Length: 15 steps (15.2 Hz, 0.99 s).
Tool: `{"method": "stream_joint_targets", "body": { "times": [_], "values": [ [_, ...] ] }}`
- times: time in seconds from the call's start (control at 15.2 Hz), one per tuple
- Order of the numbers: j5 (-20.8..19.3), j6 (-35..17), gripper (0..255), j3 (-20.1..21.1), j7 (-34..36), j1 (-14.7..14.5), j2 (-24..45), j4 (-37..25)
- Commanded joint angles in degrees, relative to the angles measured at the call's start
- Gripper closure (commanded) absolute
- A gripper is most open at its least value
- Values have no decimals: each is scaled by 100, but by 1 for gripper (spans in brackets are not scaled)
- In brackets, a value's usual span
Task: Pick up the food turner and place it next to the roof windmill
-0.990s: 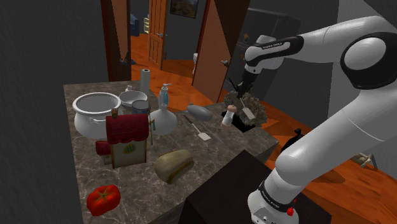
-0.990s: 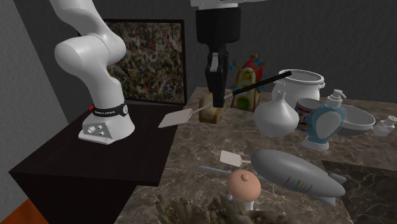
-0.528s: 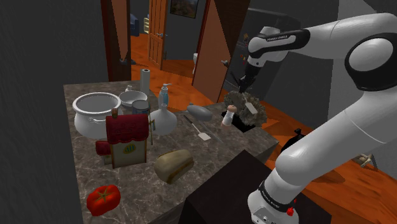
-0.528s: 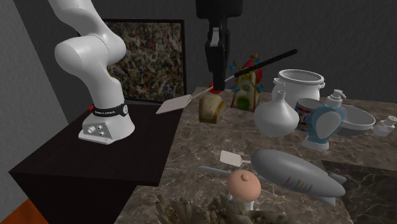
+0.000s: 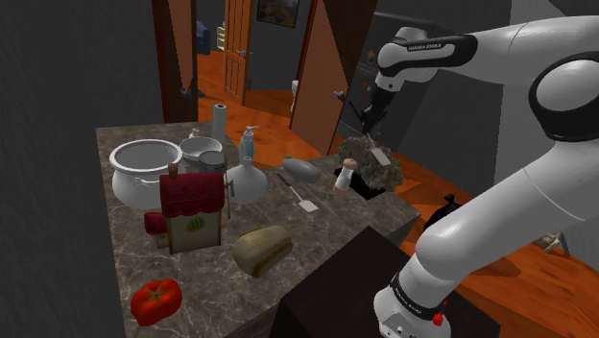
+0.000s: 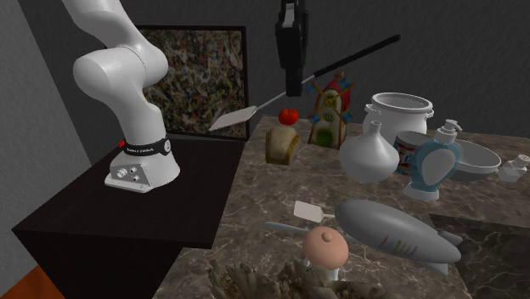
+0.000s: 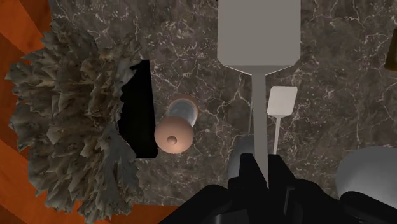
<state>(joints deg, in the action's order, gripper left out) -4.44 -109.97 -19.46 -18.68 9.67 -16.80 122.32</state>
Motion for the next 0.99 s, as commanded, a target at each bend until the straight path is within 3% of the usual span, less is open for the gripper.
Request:
{"method": "stream_joint_targets", "body": {
  "times": [0.0, 0.92],
  "values": [
    [-12, 15, 255, 201, 300, -86, -160, 152],
    [295, 46, 255, 1668, 2315, -776, -809, 826]
  ]
}}
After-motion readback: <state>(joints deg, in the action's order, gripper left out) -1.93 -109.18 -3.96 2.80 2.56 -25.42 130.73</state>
